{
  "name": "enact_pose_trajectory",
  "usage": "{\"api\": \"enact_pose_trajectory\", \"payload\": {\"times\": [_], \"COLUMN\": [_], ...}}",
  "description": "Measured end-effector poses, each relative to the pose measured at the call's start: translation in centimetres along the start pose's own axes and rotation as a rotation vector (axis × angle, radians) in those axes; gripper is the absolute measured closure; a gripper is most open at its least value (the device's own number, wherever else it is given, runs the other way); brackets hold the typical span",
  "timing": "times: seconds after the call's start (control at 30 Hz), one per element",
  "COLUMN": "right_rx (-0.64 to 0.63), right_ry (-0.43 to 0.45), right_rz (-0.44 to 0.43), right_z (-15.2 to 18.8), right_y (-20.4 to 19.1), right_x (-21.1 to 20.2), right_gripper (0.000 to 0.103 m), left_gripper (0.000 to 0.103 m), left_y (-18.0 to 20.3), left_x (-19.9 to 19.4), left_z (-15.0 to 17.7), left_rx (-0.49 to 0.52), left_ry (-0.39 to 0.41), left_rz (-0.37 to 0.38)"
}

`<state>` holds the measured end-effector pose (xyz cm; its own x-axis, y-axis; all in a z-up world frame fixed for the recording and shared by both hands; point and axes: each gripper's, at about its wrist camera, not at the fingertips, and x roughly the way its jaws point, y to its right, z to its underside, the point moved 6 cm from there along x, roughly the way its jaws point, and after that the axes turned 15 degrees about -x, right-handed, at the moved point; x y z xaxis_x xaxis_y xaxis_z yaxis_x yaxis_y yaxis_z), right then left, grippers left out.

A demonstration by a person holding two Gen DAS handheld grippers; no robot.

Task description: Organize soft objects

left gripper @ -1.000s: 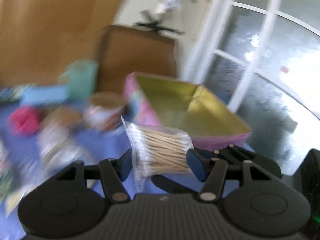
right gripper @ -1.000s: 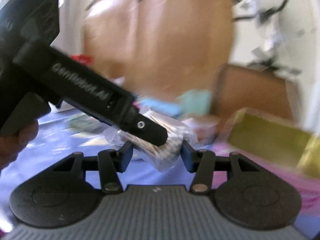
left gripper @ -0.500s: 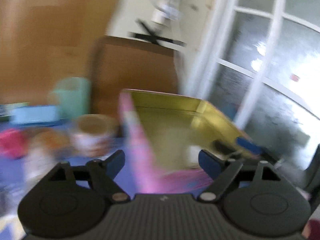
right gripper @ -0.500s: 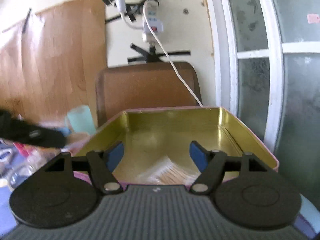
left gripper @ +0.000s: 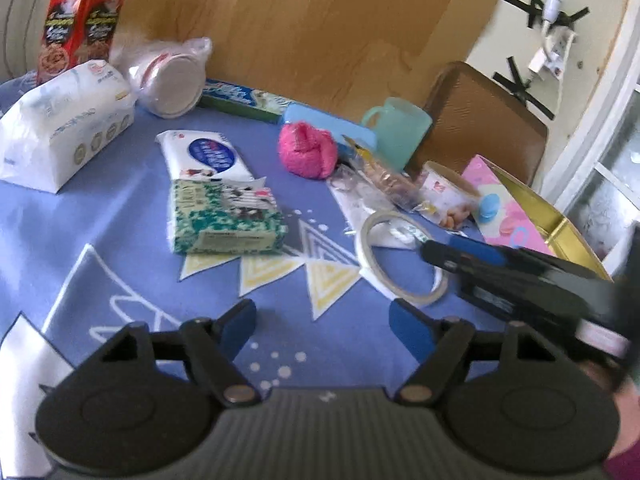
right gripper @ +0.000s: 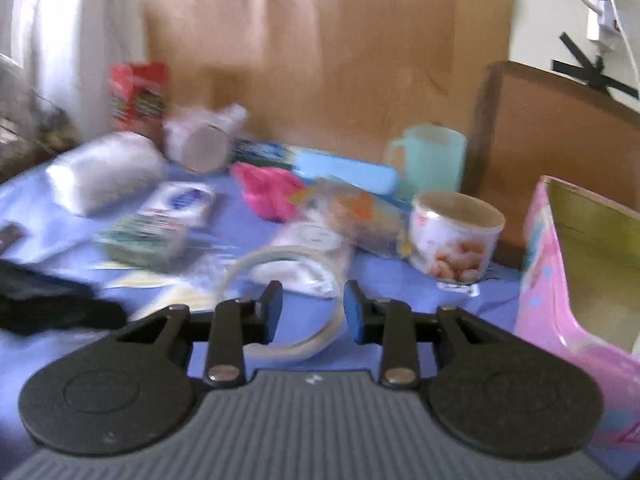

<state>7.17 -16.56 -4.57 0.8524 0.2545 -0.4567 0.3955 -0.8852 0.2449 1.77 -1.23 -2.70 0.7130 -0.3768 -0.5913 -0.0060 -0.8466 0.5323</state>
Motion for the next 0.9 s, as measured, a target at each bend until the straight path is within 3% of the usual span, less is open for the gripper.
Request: {"api": "enact_pose_trajectory", "payload": {"times": [0.1,0.13,0.2,0.33,0.37,0.43,0.5,0.67,0.83,0.9], "right_rx": [0.081,0.115,0.163,0.164,0.153,0.141,0.132,0.154,0.207,0.261], "right_ry": [-0.074,-0.072,-0.072,-0.056,-0.048,-0.02,0.023,0.15,0.216,0.202], "right_rz": [-0.013,-0.036,-0.061,-0.057,-0.048,-0.037,0.018,0.157,0.335,0.387], "right_z": [1.5,1.7,2.3,3.9,4.1,4.2,4.0,2.5,3.2,4.3], "right_y": [1.3,1.7,2.2,1.3,1.0,0.7,0.9,4.0,10.2,13.1], "right_x": [1.2,0.7,-0.5,-3.5,-3.9,-4.5,-5.3,-8.5,-12.6,-13.1], "right_gripper": [0.068,0.082,0.089,0.09,0.09,0.09,0.09,0.088,0.088,0.089], "left_gripper": [0.03,0.035,0.04,0.049,0.064,0.08,0.081,0.081,0.081,0.073], "left_y": [1.4,1.6,2.6,4.7,5.4,6.4,7.5,12.3,21.3,24.5], "left_x": [1.0,1.2,2.8,4.8,5.2,5.7,5.8,4.9,6.0,7.1], "left_z": [0.0,0.2,0.1,0.3,0.6,1.2,1.5,-0.1,-0.3,0.3], "left_rx": [0.033,0.041,0.053,0.08,0.102,0.137,0.153,0.188,0.306,0.362], "left_ry": [-0.024,-0.036,-0.068,-0.089,-0.092,-0.102,-0.107,-0.078,-0.068,-0.059], "left_rz": [0.033,0.033,0.026,0.031,0.028,0.014,0.005,0.121,0.239,0.264]}}
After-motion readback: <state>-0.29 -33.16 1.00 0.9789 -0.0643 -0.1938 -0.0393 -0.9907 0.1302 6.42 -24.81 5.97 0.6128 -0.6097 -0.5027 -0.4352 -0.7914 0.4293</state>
